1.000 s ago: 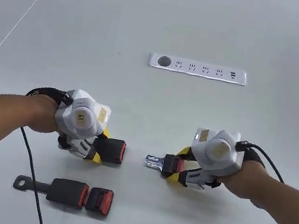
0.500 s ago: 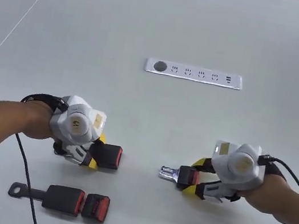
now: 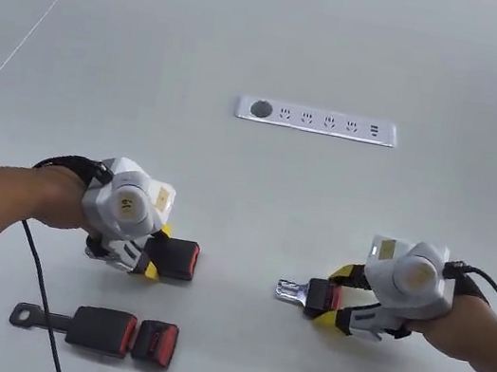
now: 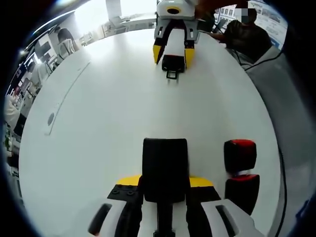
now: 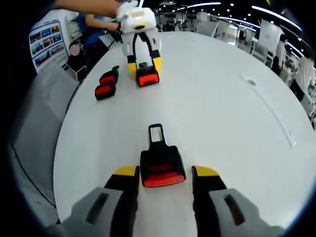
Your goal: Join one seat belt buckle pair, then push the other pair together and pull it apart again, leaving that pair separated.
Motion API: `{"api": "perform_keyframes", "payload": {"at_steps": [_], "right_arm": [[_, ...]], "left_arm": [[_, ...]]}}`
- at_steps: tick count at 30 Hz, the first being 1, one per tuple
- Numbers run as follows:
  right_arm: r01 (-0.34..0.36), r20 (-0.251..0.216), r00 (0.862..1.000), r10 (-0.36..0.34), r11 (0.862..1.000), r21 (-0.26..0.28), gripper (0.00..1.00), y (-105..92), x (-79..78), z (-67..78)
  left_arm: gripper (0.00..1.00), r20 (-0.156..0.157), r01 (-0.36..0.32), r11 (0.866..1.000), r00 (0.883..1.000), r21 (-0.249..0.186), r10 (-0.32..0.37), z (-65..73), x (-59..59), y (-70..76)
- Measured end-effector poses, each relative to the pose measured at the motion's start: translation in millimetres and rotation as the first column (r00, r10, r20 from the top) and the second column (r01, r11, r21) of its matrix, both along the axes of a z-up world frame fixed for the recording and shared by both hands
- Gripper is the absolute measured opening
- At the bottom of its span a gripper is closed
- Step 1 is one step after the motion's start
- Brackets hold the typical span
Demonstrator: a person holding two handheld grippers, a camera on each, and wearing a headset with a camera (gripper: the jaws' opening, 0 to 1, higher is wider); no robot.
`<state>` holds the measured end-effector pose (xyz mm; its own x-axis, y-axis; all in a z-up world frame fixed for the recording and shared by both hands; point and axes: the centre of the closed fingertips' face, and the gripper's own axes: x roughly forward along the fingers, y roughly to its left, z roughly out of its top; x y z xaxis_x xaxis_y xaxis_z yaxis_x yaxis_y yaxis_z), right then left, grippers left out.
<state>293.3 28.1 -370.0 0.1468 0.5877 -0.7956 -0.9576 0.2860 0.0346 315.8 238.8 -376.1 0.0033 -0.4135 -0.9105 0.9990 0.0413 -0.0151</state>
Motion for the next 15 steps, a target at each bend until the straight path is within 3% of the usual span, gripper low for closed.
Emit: {"api": "perform_keyframes", "payload": {"at_steps": [2, 3, 5, 6, 7, 8, 9, 10, 11, 12, 13, 14, 15], "right_arm": [[0.069, 0.008, 0.998, -0.069, 0.997, 0.025, 0.56, -0.9, 5.8, 7.2], [0.079, 0.051, 0.995, -0.081, 0.996, 0.042, 0.60, -1.7, 12.1, 13.5], [0.095, 0.127, 0.987, -0.103, 0.993, 0.065, 0.65, -4.6, 19.5, 23.7], [0.123, 0.128, 0.983, -0.130, 0.990, 0.065, 0.67, -7.0, 20.1, 25.5], [0.154, 0.127, 0.978, -0.163, 0.985, 0.075, 0.68, -8.8, 20.6, 27.5], [0.185, 0.138, 0.970, -0.199, 0.977, 0.105, 0.68, -9.5, 22.7, 31.0], [0.205, 0.142, 0.965, -0.221, 0.972, 0.118, 0.70, -10.8, 21.9, 32.9], [0.236, 0.143, 0.957, -0.252, 0.964, 0.121, 0.71, -13.1, 21.6, 34.4], [0.277, 0.142, 0.945, -0.294, 0.952, 0.129, 0.74, -15.8, 19.9, 36.5], [0.294, 0.145, 0.938, -0.314, 0.945, 0.141, 0.77, -16.2, 18.9, 38.4], [0.314, 0.166, 0.927, -0.337, 0.938, 0.150, 0.80, -18.0, 18.6, 42.0], [0.336, 0.178, 0.916, -0.361, 0.929, 0.156, 0.81, -19.9, 18.3, 44.4], [0.365, 0.174, 0.903, -0.393, 0.915, 0.169, 0.82, -21.4, 15.9, 47.0]], "left_arm": [[0.43, -0.014, -0.070, 0.998, 0.997, 0.006, 0.070, 2.4, -3.2, 0.4], [0.52, -0.021, -0.099, 0.993, 0.995, -0.064, 0.098, 7.8, -4.7, -10.1], [0.77, -0.023, -0.168, 0.980, 0.986, -0.109, 0.167, 16.2, -3.4, -12.3], [0.87, -0.003, -0.173, 0.979, 0.985, -0.105, 0.174, 18.3, -1.6, -9.4], [0.89, 0.031, -0.171, 0.979, 0.984, -0.108, 0.175, 21.3, 1.1, -7.4], [0.86, 0.048, -0.194, 0.971, 0.978, -0.141, 0.202, 27.6, 2.4, -8.7], [0.82, 0.024, -0.231, 0.959, 0.971, -0.166, 0.238, 31.9, -0.3, -10.9], [0.80, -0.009, -0.278, 0.947, 0.960, -0.163, 0.280, 34.8, -3.3, -9.1], [0.81, -0.003, -0.319, 0.931, 0.946, -0.179, 0.323, 40.1, -0.8, -7.3], [0.83, 0.035, -0.347, 0.913, 0.931, -0.213, 0.362, 47.9, 5.1, -5.5], [0.83, 0.042, -0.377, 0.896, 0.917, -0.236, 0.397, 52.3, 7.3, -4.0], [0.82, 0.036, -0.406, 0.875, 0.902, -0.262, 0.429, 58.0, 7.8, -3.5], [0.81, 0.019, -0.448, 0.843, 0.880, -0.298, 0.475, 65.4, 7.6, -3.1]]}}
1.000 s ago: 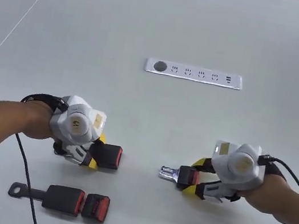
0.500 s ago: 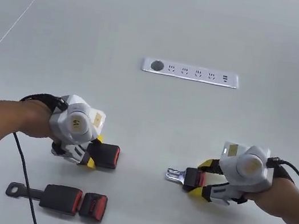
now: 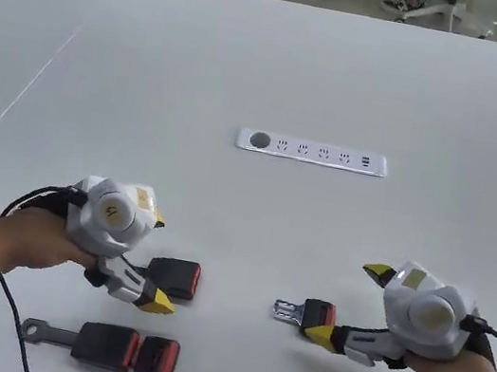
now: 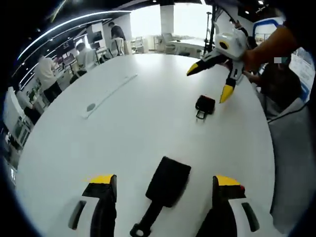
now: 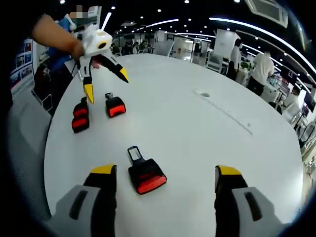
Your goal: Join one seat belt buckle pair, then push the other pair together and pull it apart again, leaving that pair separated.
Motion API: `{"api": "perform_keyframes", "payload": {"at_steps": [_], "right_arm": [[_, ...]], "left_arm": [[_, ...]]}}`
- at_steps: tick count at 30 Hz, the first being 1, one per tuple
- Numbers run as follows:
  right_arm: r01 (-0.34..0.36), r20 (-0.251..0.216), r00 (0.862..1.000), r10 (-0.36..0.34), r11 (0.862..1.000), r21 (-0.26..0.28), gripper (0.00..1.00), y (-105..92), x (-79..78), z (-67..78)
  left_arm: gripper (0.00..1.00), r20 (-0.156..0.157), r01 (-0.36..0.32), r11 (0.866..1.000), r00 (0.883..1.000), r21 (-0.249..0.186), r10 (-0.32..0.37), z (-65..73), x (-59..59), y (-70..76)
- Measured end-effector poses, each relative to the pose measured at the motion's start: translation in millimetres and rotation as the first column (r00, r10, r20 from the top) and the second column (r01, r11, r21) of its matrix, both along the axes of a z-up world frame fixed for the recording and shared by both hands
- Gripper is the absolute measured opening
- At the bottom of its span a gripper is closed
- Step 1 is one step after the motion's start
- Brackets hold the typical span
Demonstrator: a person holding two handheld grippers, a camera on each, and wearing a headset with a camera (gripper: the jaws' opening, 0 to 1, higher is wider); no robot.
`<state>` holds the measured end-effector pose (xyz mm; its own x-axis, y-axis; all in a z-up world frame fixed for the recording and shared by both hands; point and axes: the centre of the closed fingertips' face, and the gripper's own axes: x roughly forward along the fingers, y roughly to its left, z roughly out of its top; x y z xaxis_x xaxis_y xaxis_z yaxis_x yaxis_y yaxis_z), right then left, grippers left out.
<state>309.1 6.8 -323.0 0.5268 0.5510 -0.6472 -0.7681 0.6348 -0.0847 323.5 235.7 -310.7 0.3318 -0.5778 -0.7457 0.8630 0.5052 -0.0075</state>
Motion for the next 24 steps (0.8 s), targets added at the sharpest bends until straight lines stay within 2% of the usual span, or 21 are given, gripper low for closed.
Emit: {"api": "perform_keyframes", "payload": {"at_steps": [2, 3, 4, 5, 7, 8, 9, 10, 11, 12, 14, 17, 19, 20, 22, 24], "right_arm": [[0.048, 0.009, 0.999, -0.049, 0.999, 0.013, 0.83, -2.5, -2.1, 4.8], [0.064, 0.010, 0.998, -0.064, 0.998, 0.018, 0.83, -3.6, -4.7, 6.8], [0.095, 0.018, 0.995, -0.095, 0.995, 0.034, 0.83, -4.0, -6.5, 12.4], [0.123, 0.029, 0.992, -0.125, 0.991, 0.050, 0.84, -5.6, -7.6, 15.6], [0.153, 0.032, 0.987, -0.155, 0.986, 0.065, 0.86, -7.0, -11.7, 19.7], [0.168, 0.040, 0.984, -0.171, 0.983, 0.072, 0.87, -7.4, -14.6, 23.1], [0.179, 0.044, 0.982, -0.183, 0.981, 0.078, 0.88, -7.1, -16.5, 25.2], [0.192, 0.041, 0.980, -0.196, 0.977, 0.091, 0.88, -5.8, -20.4, 27.4], [0.202, 0.041, 0.978, -0.207, 0.975, 0.092, 0.89, -5.7, -22.4, 28.1], [0.209, 0.049, 0.976, -0.214, 0.974, 0.090, 0.89, -5.5, -26.0, 29.6], [0.225, 0.060, 0.971, -0.232, 0.969, 0.096, 0.90, -4.8, -31.5, 33.5], [0.243, 0.065, 0.966, -0.252, 0.963, 0.116, 0.92, -4.1, -38.1, 38.4], [0.250, 0.078, 0.962, -0.260, 0.961, 0.119, 0.92, -4.5, -43.8, 41.6], [0.256, 0.077, 0.961, -0.266, 0.959, 0.122, 0.92, -4.8, -47.3, 42.6], [0.264, 0.080, 0.958, -0.275, 0.957, 0.124, 0.92, -5.1, -53.6, 44.8], [0.274, 0.084, 0.954, -0.288, 0.951, 0.144, 0.94, -5.0, -60.5, 47.0]], "left_arm": [[0.82, -0.001, -0.072, 0.995, 0.997, -0.073, 0.072, 11.6, -1.0, -0.4], [0.83, 0.004, -0.108, 0.989, 0.994, -0.097, 0.108, 15.8, -0.7, 1.2], [0.83, 0.028, -0.151, 0.982, 0.988, -0.115, 0.155, 22.0, -0.3, 4.9], [0.83, 0.039, -0.167, 0.977, 0.984, -0.133, 0.174, 26.2, -2.0, 5.8], [0.84, 0.012, -0.234, 0.955, 0.971, -0.184, 0.240, 35.1, -10.8, 6.9], [0.85, 0.012, -0.265, 0.940, 0.962, -0.216, 0.274, 41.9, -14.9, 6.8], [0.87, 0.024, -0.282, 0.930, 0.955, -0.235, 0.295, 46.2, -17.1, 7.8], [0.88, 0.022, -0.309, 0.917, 0.946, -0.251, 0.325, 49.9, -22.0, 11.0], [0.88, 0.016, -0.319, 0.912, 0.942, -0.257, 0.334, 50.7, -23.9, 11.8], [0.88, 0.003, -0.348, 0.892, 0.931, -0.287, 0.364, 56.6, -32.4, 13.1], [0.90, 0.007, -0.367, 0.883, 0.923, -0.292, 0.385, 59.9, -39.8, 16.6], [0.94, -0.015, -0.403, 0.861, 0.908, -0.311, 0.419, 62.9, -54.3, 22.6], [0.93, -0.006, -0.408, 0.860, 0.904, -0.307, 0.427, 62.2, -58.7, 28.3], [0.93, 0.002, -0.410, 0.858, 0.902, -0.309, 0.432, 63.4, -65.2, 30.2], [0.94, -0.015, -0.424, 0.846, 0.896, -0.323, 0.443, 64.0, -76.3, 32.9], [0.96, -0.015, -0.424, 0.847, 0.896, -0.321, 0.443, 61.5, -84.1, 36.3]]}}
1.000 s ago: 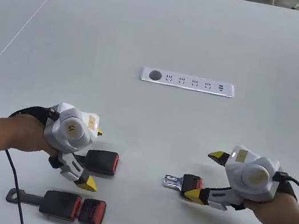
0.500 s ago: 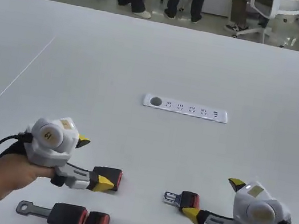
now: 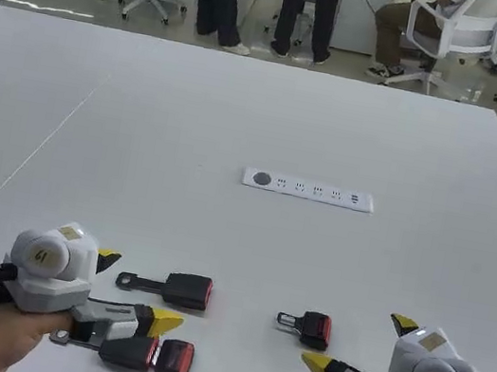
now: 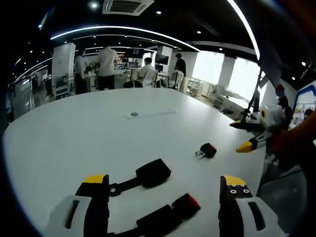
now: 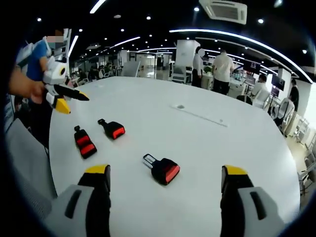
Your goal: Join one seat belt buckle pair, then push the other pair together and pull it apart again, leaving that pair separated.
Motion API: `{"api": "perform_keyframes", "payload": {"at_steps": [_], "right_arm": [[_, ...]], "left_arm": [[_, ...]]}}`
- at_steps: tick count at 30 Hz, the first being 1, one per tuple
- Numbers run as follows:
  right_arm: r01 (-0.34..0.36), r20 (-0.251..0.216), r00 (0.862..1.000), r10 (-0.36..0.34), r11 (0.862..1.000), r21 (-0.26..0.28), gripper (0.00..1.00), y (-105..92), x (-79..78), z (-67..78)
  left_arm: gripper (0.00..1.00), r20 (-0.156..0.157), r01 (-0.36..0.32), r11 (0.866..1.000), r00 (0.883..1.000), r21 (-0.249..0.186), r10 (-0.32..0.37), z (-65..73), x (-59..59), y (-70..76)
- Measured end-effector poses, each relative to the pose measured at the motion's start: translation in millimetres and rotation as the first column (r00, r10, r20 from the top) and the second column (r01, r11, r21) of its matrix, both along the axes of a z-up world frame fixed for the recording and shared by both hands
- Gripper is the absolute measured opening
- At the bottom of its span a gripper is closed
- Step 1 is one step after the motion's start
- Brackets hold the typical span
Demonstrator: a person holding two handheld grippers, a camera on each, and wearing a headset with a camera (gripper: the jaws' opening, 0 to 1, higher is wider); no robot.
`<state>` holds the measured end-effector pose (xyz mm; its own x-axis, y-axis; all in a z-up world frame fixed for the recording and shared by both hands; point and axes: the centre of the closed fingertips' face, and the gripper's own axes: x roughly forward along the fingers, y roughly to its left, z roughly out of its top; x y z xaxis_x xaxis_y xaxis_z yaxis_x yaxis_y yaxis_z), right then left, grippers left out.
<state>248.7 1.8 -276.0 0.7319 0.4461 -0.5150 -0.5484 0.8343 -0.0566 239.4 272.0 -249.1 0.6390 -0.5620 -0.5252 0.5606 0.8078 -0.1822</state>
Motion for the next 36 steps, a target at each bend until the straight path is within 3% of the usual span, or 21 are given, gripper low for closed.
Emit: {"api": "perform_keyframes", "payload": {"at_steps": [7, 15, 21, 25, 29, 32, 36], "right_arm": [[0.009, 0.015, 1.000, -0.009, 1.000, -0.006, 0.94, -3.1, -29.7, 3.9], [0.015, 0.031, 0.999, -0.015, 1.000, 0.004, 0.99, -6.8, -59.9, 13.0], [0.006, 0.030, 1.000, -0.006, 1.000, -0.016, 1.00, -7.5, -81.1, 11.8], [0.027, 0.029, 0.999, -0.027, 1.000, 0.000, 1.00, -9.6, -89.6, 15.2], [0.038, 0.030, 0.999, -0.038, 0.999, -0.005, 1.00, -11.3, -98.0, 16.6], [0.046, 0.033, 0.998, -0.045, 0.999, -0.004, 1.00, -13.7, -104.4, 17.0], [0.068, 0.031, 0.997, -0.068, 0.998, 0.000, 1.00, -16.7, -111.3, 15.6]], "left_arm": [[1.00, 0.004, -0.008, 1.000, 1.000, 0.008, 0.008, -3.3, -30.0, 15.0], [1.00, 0.022, -0.015, 1.000, 1.000, 0.009, 0.015, 4.9, -59.3, 16.7], [1.00, 0.020, -0.031, 0.999, 0.999, 0.012, 0.031, 1.6, -80.1, 33.5], [1.00, 0.015, -0.045, 0.999, 0.999, 0.021, 0.044, 3.1, -96.1, 42.1], [0.99, 0.008, -0.069, 0.998, 0.998, 0.013, 0.069, -0.7, -103.2, 54.2], [0.99, -0.003, -0.093, 0.996, 0.996, -0.017, 0.093, -1.2, -106.1, 58.4], [0.99, -0.002, -0.085, 0.996, 0.996, -0.004, 0.085, -4.7, -107.8, 61.6]]}}
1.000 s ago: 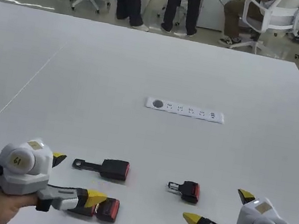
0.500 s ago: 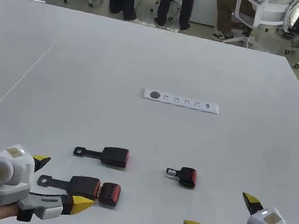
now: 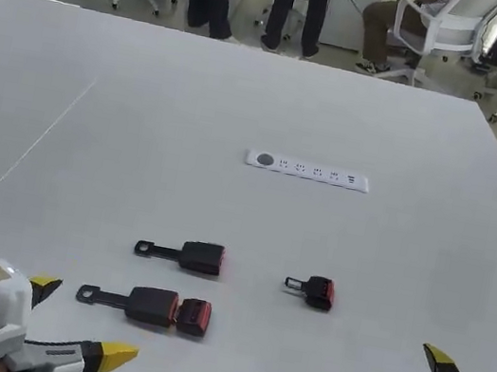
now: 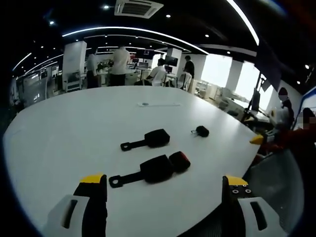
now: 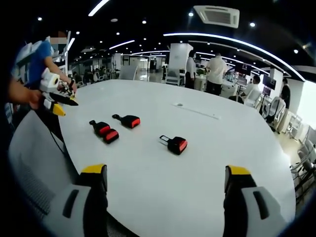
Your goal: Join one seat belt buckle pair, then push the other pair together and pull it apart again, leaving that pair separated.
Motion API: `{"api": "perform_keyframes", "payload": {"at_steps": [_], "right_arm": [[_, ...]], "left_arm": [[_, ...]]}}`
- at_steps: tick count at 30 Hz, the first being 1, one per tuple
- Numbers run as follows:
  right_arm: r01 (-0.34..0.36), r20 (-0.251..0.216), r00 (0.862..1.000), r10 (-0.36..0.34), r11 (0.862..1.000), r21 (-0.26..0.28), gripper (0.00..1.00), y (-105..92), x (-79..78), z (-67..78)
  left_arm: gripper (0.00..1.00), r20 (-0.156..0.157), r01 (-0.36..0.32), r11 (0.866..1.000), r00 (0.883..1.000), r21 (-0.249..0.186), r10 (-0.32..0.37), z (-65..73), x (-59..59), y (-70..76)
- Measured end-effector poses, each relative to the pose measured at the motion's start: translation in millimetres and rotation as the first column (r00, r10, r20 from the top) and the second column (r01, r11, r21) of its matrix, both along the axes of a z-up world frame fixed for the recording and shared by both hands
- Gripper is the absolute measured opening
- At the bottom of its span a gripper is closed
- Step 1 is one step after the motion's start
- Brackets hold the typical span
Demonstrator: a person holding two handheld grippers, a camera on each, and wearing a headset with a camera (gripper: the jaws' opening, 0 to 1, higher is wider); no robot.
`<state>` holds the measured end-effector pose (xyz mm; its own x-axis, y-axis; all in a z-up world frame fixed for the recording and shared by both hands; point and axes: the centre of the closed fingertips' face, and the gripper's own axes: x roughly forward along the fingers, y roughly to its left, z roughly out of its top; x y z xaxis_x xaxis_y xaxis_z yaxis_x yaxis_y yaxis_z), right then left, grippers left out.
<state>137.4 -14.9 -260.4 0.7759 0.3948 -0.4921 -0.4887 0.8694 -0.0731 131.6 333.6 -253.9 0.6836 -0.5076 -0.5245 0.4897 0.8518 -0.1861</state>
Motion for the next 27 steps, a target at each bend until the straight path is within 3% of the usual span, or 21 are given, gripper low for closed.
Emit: {"api": "perform_keyframes", "payload": {"at_steps": [6, 8, 13, 27], "right_arm": [[0.015, -0.004, 1.000, -0.015, 1.000, 0.002, 1.00, 1.4, -4.4, -2.5], [0.017, -0.006, 1.000, -0.017, 1.000, 0.006, 1.00, 2.1, -3.1, -2.2], [0.028, 0.000, 1.000, -0.028, 1.000, 0.009, 1.00, 1.2, 3.1, 0.5], [0.035, -0.004, 0.999, -0.035, 0.999, 0.008, 1.00, 0.6, 6.7, -2.0]], "left_arm": [[0.99, 0.027, 0.003, 1.000, 1.000, -0.008, -0.003, 4.0, 3.8, 1.6], [0.99, 0.042, 0.009, 1.000, 0.999, 0.013, -0.009, 4.7, 6.0, 2.1], [1.00, 0.063, 0.016, 1.000, 0.998, 0.007, -0.017, 10.8, 10.2, -4.0], [1.00, 0.075, 0.028, 0.999, 0.997, 0.027, -0.030, 16.8, 16.8, -8.9]]}}
